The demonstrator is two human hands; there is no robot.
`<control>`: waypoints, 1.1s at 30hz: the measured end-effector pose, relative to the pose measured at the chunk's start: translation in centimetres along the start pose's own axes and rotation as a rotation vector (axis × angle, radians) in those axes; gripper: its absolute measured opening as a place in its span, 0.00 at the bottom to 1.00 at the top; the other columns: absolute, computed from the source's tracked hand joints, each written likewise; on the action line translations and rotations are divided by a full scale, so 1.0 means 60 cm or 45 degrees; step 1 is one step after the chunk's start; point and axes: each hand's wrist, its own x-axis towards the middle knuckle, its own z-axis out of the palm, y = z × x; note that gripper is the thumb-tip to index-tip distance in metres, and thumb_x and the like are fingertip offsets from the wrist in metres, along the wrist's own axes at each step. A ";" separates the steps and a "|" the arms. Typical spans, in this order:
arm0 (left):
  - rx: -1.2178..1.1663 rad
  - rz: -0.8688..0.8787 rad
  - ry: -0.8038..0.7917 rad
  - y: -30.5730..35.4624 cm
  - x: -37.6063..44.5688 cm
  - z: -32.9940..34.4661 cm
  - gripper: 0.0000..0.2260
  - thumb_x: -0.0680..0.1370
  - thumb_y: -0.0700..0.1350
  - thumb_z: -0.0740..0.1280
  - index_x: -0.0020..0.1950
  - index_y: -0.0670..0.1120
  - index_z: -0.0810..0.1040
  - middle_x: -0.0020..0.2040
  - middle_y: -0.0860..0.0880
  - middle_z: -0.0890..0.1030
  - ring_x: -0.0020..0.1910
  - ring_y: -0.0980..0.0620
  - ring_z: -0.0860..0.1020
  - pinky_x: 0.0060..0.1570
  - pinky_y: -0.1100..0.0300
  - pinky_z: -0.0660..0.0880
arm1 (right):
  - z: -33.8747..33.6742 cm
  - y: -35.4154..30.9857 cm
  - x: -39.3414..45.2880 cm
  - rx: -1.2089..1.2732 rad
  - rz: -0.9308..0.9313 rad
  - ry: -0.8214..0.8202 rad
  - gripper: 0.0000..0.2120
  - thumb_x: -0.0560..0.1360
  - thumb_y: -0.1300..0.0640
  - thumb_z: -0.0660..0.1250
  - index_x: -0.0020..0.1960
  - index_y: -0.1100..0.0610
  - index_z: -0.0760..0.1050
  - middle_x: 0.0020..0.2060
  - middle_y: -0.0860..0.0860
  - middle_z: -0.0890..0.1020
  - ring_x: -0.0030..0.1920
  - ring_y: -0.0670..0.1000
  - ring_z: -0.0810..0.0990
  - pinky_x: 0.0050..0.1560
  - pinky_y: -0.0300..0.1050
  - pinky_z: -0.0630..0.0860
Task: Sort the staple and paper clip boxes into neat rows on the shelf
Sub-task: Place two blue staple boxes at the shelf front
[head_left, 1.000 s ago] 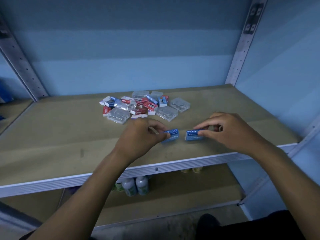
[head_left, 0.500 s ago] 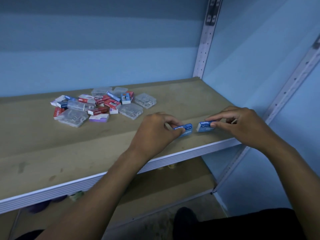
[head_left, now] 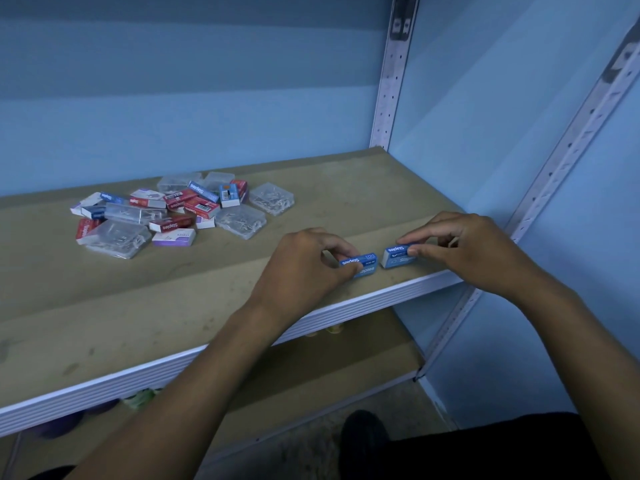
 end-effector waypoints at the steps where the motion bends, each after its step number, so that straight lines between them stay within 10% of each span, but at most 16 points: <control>1: -0.001 -0.007 -0.010 -0.001 0.000 0.001 0.06 0.71 0.50 0.76 0.47 0.55 0.86 0.43 0.56 0.82 0.38 0.61 0.78 0.40 0.71 0.70 | 0.000 0.001 0.000 -0.010 0.000 -0.001 0.11 0.72 0.55 0.77 0.52 0.42 0.86 0.44 0.43 0.83 0.42 0.54 0.79 0.43 0.47 0.76; 19: -0.082 -0.020 0.064 -0.013 -0.021 -0.037 0.11 0.72 0.59 0.72 0.50 0.55 0.84 0.43 0.59 0.83 0.41 0.59 0.79 0.41 0.69 0.73 | -0.001 -0.041 -0.008 -0.007 0.041 0.108 0.10 0.75 0.46 0.72 0.56 0.36 0.82 0.48 0.45 0.79 0.38 0.47 0.75 0.43 0.36 0.71; 25: 0.081 -0.196 0.359 -0.114 -0.129 -0.246 0.08 0.72 0.56 0.73 0.48 0.55 0.84 0.42 0.61 0.83 0.41 0.58 0.79 0.44 0.62 0.77 | 0.123 -0.236 0.111 0.097 -0.243 0.047 0.10 0.75 0.52 0.73 0.55 0.41 0.84 0.46 0.46 0.80 0.38 0.44 0.74 0.42 0.26 0.67; 33: 0.111 -0.244 0.394 -0.180 -0.116 -0.288 0.09 0.72 0.55 0.74 0.49 0.55 0.83 0.45 0.60 0.83 0.41 0.60 0.79 0.44 0.64 0.76 | 0.180 -0.267 0.182 0.096 -0.314 0.030 0.09 0.75 0.49 0.72 0.54 0.39 0.83 0.45 0.44 0.79 0.39 0.44 0.75 0.42 0.35 0.69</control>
